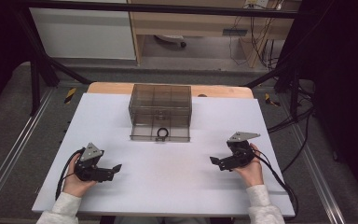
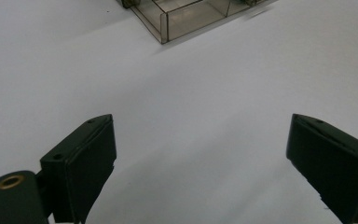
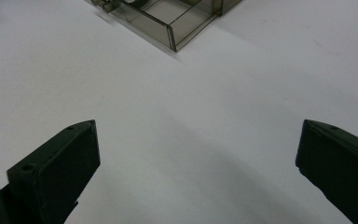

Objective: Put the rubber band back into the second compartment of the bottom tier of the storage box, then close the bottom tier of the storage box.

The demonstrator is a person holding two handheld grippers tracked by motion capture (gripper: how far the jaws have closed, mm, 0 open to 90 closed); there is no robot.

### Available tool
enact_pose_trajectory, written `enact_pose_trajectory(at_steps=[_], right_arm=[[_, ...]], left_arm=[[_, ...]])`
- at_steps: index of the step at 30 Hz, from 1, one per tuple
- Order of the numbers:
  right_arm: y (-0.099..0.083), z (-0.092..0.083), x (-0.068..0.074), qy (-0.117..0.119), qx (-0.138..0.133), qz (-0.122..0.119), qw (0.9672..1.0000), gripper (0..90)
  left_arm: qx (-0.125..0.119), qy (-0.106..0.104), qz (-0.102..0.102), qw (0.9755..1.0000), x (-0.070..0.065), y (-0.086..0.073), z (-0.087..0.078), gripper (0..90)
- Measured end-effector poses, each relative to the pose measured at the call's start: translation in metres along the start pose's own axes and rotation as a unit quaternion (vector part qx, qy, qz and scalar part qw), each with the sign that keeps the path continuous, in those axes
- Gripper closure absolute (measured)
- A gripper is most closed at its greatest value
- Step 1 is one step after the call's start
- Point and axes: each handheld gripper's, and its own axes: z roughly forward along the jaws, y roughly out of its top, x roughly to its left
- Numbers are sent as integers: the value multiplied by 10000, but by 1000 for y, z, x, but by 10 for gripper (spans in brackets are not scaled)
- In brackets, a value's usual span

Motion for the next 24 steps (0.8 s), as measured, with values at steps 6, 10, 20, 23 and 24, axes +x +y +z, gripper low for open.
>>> enact_pose_trajectory(at_steps=[6,10,20,23,24], right_arm=[[-8,-6,-3,10,-78,45,10000,4],[-12,-6,-6,-9,-57,52,10000,4],[-16,-8,-7,-42,-29,92,9999,4],[-17,-8,-8,-40,-27,108,9999,3],[-17,-8,-9,-40,-40,101,9999,4]], left_arm=[[28,-62,11,10000,-1,1,1,92],[17,-60,17,10000,-1,1,1,92],[26,-104,47,9999,-5,4,3,93],[31,-127,80,9999,-8,5,4,95],[31,-132,77,9999,-8,5,4,95]])
